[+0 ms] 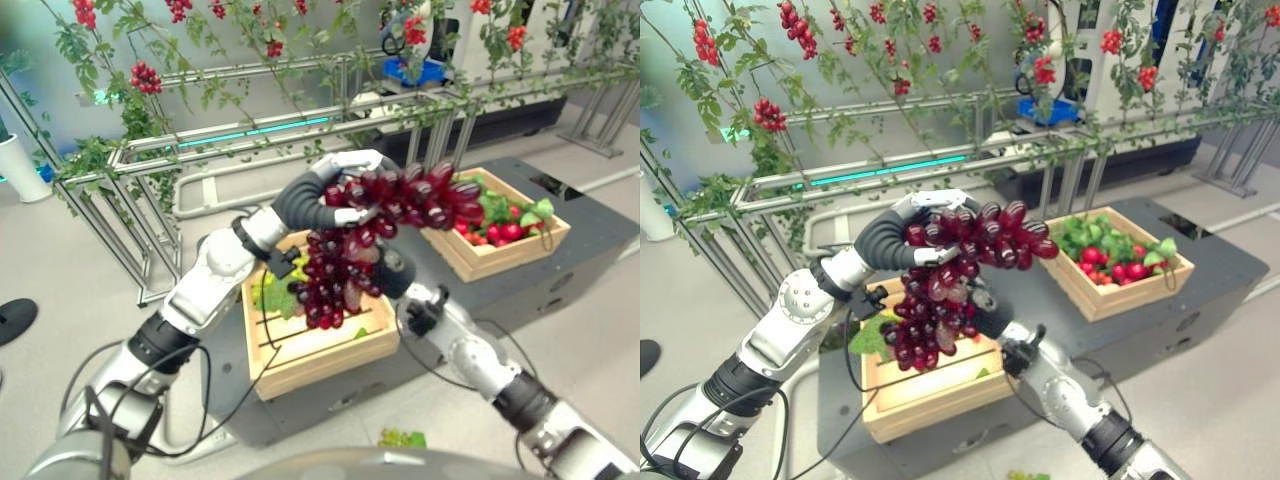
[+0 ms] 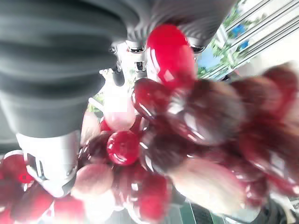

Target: Pick up the fruits from the basket on one side to the basket on the other side

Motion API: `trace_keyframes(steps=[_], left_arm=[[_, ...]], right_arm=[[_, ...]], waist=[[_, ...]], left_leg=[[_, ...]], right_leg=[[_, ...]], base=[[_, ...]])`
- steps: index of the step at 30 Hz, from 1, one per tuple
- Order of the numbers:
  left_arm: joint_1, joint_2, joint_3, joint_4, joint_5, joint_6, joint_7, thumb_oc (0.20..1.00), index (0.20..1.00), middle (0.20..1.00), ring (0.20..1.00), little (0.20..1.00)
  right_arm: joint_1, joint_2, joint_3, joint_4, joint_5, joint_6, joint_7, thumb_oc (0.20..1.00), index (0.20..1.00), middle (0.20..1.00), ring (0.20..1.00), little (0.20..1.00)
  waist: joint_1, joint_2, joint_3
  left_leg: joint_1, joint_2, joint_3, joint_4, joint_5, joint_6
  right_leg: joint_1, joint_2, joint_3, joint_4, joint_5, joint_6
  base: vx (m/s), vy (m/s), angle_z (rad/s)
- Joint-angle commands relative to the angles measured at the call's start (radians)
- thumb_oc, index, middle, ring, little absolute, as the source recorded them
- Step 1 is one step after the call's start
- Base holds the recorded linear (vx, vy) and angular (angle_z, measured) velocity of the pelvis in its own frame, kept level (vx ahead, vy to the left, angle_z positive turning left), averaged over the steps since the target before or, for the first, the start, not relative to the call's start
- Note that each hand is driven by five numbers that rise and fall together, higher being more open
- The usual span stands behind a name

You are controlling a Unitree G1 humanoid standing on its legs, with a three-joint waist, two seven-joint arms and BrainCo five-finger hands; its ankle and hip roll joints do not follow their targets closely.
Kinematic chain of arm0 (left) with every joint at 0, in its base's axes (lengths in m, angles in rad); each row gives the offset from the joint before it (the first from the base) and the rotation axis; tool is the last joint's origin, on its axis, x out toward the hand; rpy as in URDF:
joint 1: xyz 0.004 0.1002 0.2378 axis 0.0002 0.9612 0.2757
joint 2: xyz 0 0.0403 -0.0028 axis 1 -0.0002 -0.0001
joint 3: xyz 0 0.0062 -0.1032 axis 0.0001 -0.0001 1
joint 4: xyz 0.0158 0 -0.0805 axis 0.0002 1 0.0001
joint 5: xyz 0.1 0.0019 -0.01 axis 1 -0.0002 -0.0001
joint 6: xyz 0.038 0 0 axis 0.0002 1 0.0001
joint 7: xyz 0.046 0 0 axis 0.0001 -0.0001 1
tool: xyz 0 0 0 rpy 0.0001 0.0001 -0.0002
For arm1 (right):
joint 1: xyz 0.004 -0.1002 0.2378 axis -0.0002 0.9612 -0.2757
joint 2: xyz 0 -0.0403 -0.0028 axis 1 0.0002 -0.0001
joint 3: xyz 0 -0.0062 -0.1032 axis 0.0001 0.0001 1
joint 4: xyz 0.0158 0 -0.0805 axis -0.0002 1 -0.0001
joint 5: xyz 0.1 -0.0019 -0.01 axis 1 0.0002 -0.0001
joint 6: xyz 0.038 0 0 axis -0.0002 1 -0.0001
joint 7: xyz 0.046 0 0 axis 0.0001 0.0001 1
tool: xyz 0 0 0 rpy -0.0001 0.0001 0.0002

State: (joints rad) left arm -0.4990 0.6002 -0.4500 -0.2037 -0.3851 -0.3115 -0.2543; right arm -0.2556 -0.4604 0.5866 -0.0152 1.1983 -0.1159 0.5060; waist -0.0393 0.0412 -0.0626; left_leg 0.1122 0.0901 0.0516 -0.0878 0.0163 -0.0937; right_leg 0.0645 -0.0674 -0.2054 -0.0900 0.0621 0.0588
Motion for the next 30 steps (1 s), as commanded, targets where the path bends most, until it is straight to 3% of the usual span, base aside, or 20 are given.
trace_keyframes(steps=[1,30], left_arm=[[-0.041,-0.003,0.081,0.063,-0.028,-0.048,0.035,0.200,0.200,0.200,0.200,0.200],[-0.019,-0.010,0.121,0.072,-0.006,-0.048,0.039,0.200,0.200,0.200,0.200,0.200]], right_arm=[[-0.090,0.040,-0.035,-0.081,0.006,-0.062,0.016,1.000,1.000,1.000,1.000,1.000],[-0.086,-0.025,-0.080,-0.188,-0.011,-0.049,0.031,1.000,1.000,1.000,1.000,1.000]], waist=[[-0.004,-0.068,-0.041],[-0.008,-0.070,-0.042]], left_leg=[[0.025,-0.056,0.019,0.031,-0.070,0.057],[0.023,-0.052,0.017,0.030,-0.069,0.055]], right_leg=[[-0.016,-0.031,0.052,0.128,-0.080,0.065],[-0.019,-0.029,0.049,0.129,-0.080,0.065]], base=[[0.00,0.000,0.00],[0.00,0.000,0.00]])
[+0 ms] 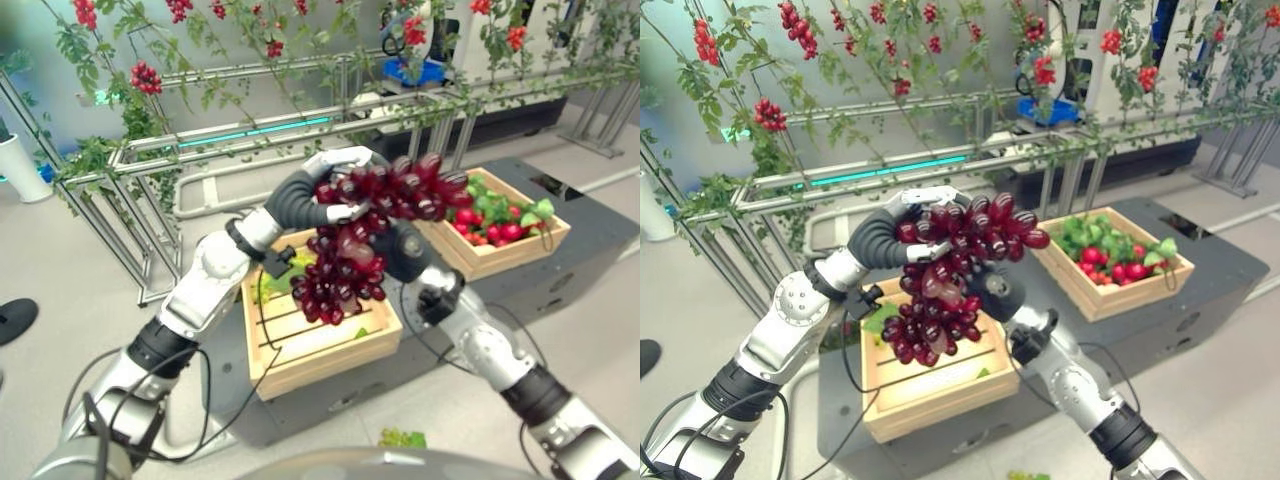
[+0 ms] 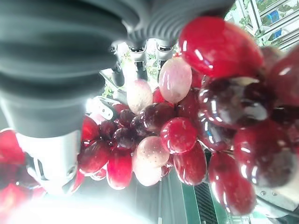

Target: Pick up the fruits from the basket on one side to the basket on the other side

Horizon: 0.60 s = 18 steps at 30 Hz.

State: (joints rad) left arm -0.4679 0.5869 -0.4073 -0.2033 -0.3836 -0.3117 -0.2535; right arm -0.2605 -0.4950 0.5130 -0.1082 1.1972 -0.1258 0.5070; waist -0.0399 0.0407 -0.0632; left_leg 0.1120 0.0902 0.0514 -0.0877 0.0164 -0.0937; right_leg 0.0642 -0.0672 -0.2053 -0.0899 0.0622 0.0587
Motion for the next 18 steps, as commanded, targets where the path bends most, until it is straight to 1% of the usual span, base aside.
trace_keyframes(steps=[1,8,18], left_arm=[[-0.050,0.003,0.078,0.072,-0.008,-0.047,0.038,0.200,0.200,0.200,0.200,0.200],[-0.042,0.011,0.100,0.069,0.003,-0.048,0.038,0.200,0.200,0.200,0.200,0.200],[-0.033,0.017,0.117,0.076,0.009,-0.051,0.040,0.200,0.200,0.200,0.200,0.200]], right_arm=[[-0.081,0.010,-0.006,-0.095,-0.010,-0.040,0.030,1.000,1.000,1.000,1.000,1.000],[-0.061,-0.028,-0.027,-0.122,-0.016,-0.030,0.041,1.000,1.000,1.000,1.000,1.000],[0.002,-0.049,-0.071,-0.114,-0.014,-0.027,0.043,1.000,1.000,1.000,1.000,1.000]], waist=[[-0.008,-0.070,-0.042],[-0.010,-0.071,-0.042],[-0.016,-0.073,-0.043]], left_leg=[[0.023,-0.052,0.017,0.030,-0.069,0.055],[0.022,-0.050,0.018,0.030,-0.068,0.053],[0.022,-0.048,0.019,0.030,-0.068,0.051]], right_leg=[[-0.019,-0.029,0.049,0.129,-0.080,0.065],[-0.022,-0.028,0.049,0.130,-0.080,0.065],[-0.022,-0.026,0.048,0.132,-0.082,0.065]], base=[[0.00,0.000,0.00],[0.00,0.000,0.00],[0.00,0.000,0.00]])
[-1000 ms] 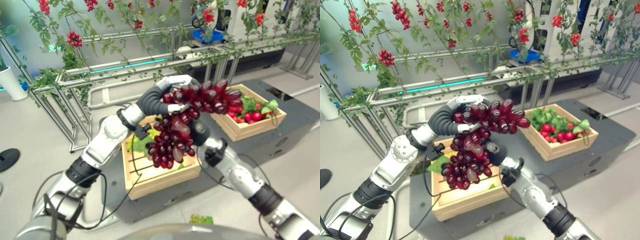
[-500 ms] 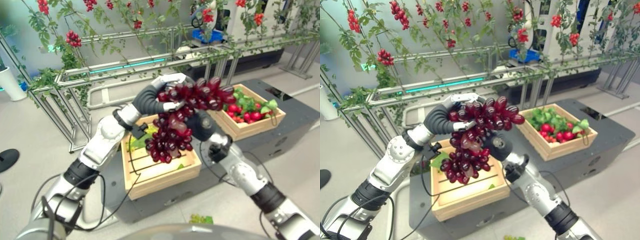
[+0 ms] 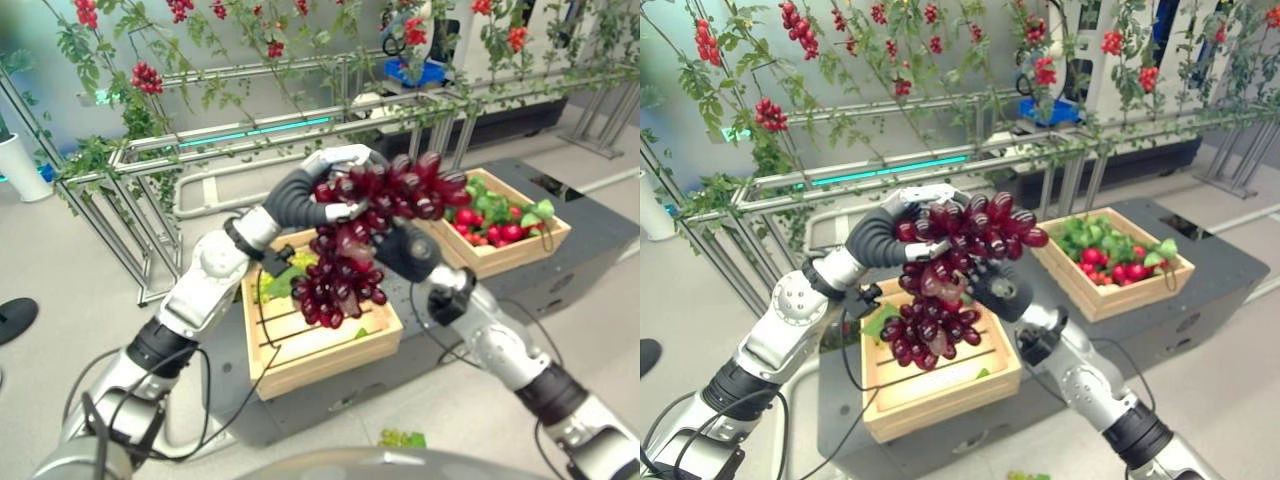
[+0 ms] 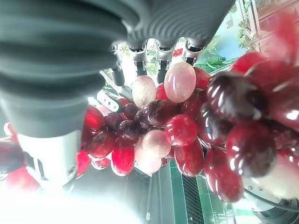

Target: Pick up the fruits from the basket on one side to the basket on the other side

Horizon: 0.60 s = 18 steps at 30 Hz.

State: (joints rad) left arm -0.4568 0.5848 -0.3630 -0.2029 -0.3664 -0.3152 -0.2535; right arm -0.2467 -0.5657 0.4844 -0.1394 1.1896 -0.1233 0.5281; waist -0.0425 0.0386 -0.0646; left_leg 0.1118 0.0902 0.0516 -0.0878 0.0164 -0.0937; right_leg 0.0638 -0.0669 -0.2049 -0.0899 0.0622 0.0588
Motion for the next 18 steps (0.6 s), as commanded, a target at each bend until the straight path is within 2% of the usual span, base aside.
trace_keyframes(steps=[1,18], left_arm=[[-0.044,0.023,0.079,0.077,-0.008,-0.048,0.041,0.200,0.200,0.200,0.200,0.200],[-0.032,0.038,0.114,0.084,0.005,-0.053,0.036,0.200,0.200,0.200,0.200,0.200]], right_arm=[[0.008,0.017,-0.052,-0.083,-0.004,-0.026,0.026,1.000,1.000,1.000,1.000,1.000],[0.166,-0.029,-0.135,-0.049,-0.012,0.005,0.049,1.000,1.000,1.000,1.000,1.000]], waist=[[-0.015,-0.071,-0.041],[-0.028,-0.073,-0.041]], left_leg=[[0.022,-0.048,0.019,0.031,-0.068,0.051],[0.020,-0.044,0.020,0.027,-0.065,0.046]], right_leg=[[-0.022,-0.026,0.048,0.132,-0.083,0.065],[-0.027,-0.024,0.047,0.133,-0.080,0.069]], base=[[0.00,0.000,0.00],[0.00,0.000,0.00]])
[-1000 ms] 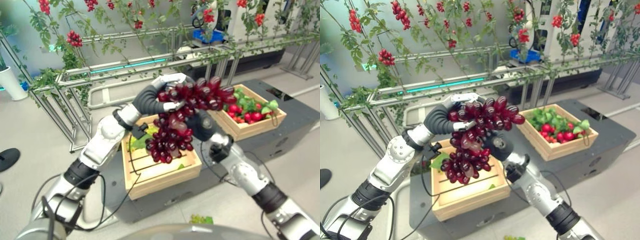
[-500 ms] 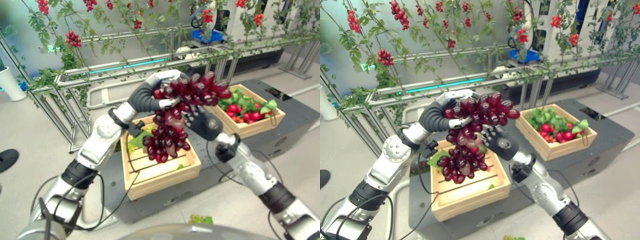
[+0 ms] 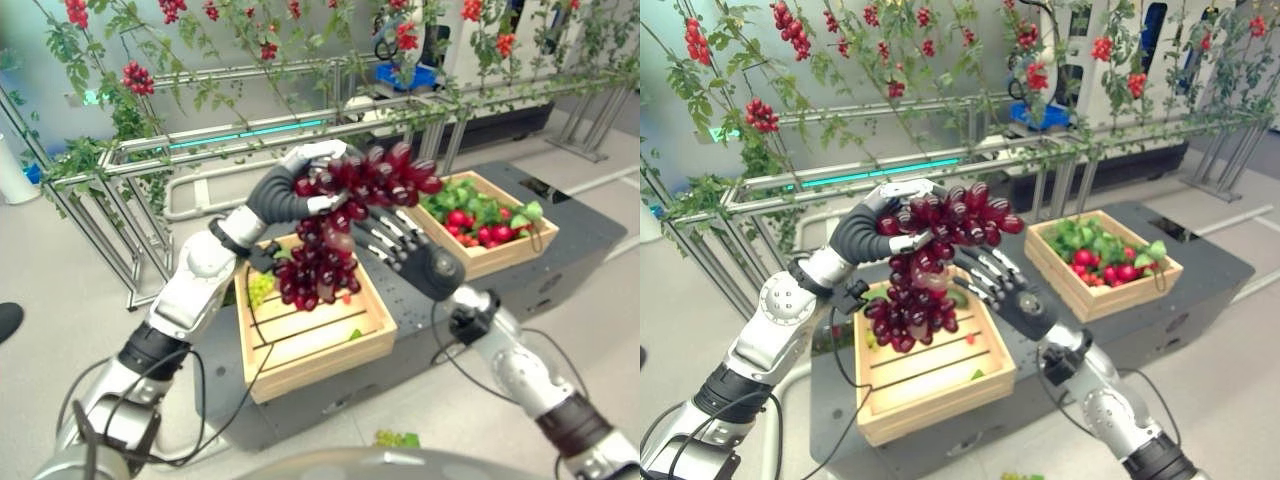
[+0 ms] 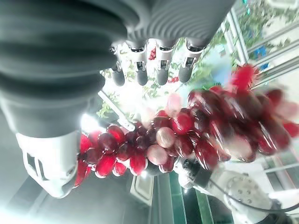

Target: Pick up the fruits from the basket on one side to the basket on the other side

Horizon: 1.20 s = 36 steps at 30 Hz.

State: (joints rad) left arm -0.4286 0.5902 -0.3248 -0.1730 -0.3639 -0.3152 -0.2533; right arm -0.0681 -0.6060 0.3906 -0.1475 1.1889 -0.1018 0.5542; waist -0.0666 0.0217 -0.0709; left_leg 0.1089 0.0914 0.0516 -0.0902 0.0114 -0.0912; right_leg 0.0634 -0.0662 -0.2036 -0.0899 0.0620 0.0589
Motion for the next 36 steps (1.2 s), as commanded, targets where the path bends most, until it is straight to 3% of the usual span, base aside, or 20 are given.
trace_keyframes(steps=[1,12,22,36], left_arm=[[-0.059,0.033,0.076,0.057,0.001,-0.052,0.034,0.200,0.200,0.200,0.200,0.200],[-0.071,0.014,0.042,0.053,-0.010,-0.048,0.028,0.200,0.200,0.200,0.200,0.200],[-0.099,-0.010,-0.011,0.046,-0.030,-0.043,0.027,0.200,0.200,0.200,0.200,0.200],[-0.109,-0.040,-0.035,0.038,-0.034,-0.037,0.039,0.200,0.200,0.200,0.200,0.200]], right_arm=[[-0.012,0.013,-0.039,-0.040,-0.011,-0.015,0.023,1.000,1.000,1.000,1.000,1.000],[-0.087,0.045,0.073,-0.019,-0.044,-0.002,0.021,1.000,1.000,1.000,1.000,1.000],[-0.257,0.138,0.217,0.058,-0.078,-0.011,-0.006,1.000,1.000,1.000,1.000,1.000],[-0.403,0.217,0.322,0.066,-0.085,0.006,-0.006,1.000,1.000,1.000,1.000,1.000]], waist=[[-0.004,-0.056,-0.035],[0.001,-0.057,-0.033],[0.019,-0.057,-0.032],[0.032,-0.059,-0.026]], left_leg=[[0.023,-0.046,0.020,0.030,-0.060,0.044],[0.019,-0.047,0.020,0.033,-0.060,0.046],[0.017,-0.048,0.017,0.033,-0.058,0.049],[0.014,-0.050,0.013,0.034,-0.058,0.052]], right_leg=[[-0.027,-0.025,0.046,0.133,-0.080,0.069],[-0.029,-0.024,0.049,0.134,-0.079,0.067],[-0.028,-0.027,0.048,0.131,-0.078,0.064],[-0.028,-0.028,0.047,0.129,-0.075,0.060]], base=[[0.00,0.000,0.00],[0.00,0.000,0.00],[0.00,0.000,0.00],[0.00,0.000,0.00]])
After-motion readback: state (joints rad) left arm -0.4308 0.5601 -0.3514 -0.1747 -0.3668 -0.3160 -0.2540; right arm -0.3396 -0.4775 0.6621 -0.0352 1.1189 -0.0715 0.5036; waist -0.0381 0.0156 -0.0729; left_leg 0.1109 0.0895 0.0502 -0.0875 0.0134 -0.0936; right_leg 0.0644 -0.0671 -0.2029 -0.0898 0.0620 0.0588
